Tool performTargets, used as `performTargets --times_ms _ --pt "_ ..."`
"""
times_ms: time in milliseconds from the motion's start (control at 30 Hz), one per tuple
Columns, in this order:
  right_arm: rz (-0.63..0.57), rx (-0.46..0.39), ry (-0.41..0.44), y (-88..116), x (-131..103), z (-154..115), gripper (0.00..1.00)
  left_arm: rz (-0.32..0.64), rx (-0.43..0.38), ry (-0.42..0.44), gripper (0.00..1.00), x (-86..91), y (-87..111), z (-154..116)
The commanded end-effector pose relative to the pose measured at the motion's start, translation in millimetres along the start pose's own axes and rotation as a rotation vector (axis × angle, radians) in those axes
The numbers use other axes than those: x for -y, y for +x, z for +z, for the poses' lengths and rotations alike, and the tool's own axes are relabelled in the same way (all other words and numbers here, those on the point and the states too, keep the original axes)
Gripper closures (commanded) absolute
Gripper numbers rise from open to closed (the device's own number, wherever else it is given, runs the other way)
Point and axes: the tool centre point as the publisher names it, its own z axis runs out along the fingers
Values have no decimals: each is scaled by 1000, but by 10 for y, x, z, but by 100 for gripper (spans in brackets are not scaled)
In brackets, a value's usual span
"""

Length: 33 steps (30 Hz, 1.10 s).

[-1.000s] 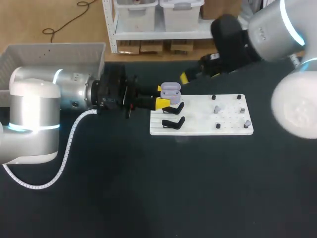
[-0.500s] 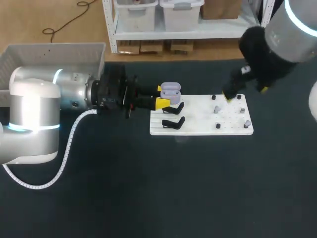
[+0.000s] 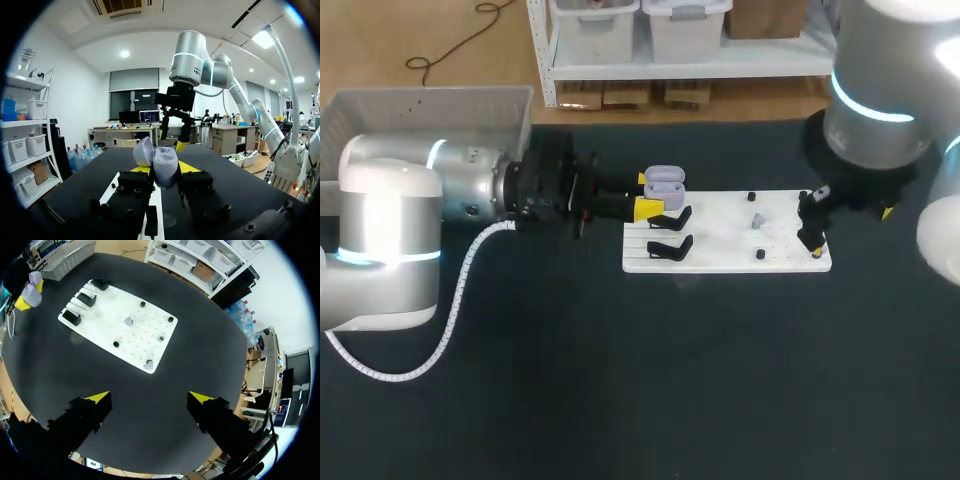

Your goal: Pick up each earbud case from the left stands, insert the matching earbuds, close the lid, and place the case in the box.

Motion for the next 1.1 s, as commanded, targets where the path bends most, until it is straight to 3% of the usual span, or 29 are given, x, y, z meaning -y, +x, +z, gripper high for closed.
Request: performTargets --times_ms 33,167,200,433,633,800,1100 --pt "0 4 18 -48 -57 119 0 2 2 -4 100 9 8 2" --pt "4 23 15 -92 -100 167 2 2 2 -4 100 9 8 2" --pt "7 24 13 -101 -111 182 9 2 2 -4 100 9 8 2" --pt "42 5 25 -130 -148 323 29 2 2 -4 100 9 8 2" --pt "50 -3 33 -146 -180 411 32 2 2 -4 100 9 8 2" --pt "57 -9 44 -154 -189 492 52 2 2 -4 100 9 8 2" --pt "60 -26 42 -132 -186 621 54 2 2 -4 100 9 8 2"
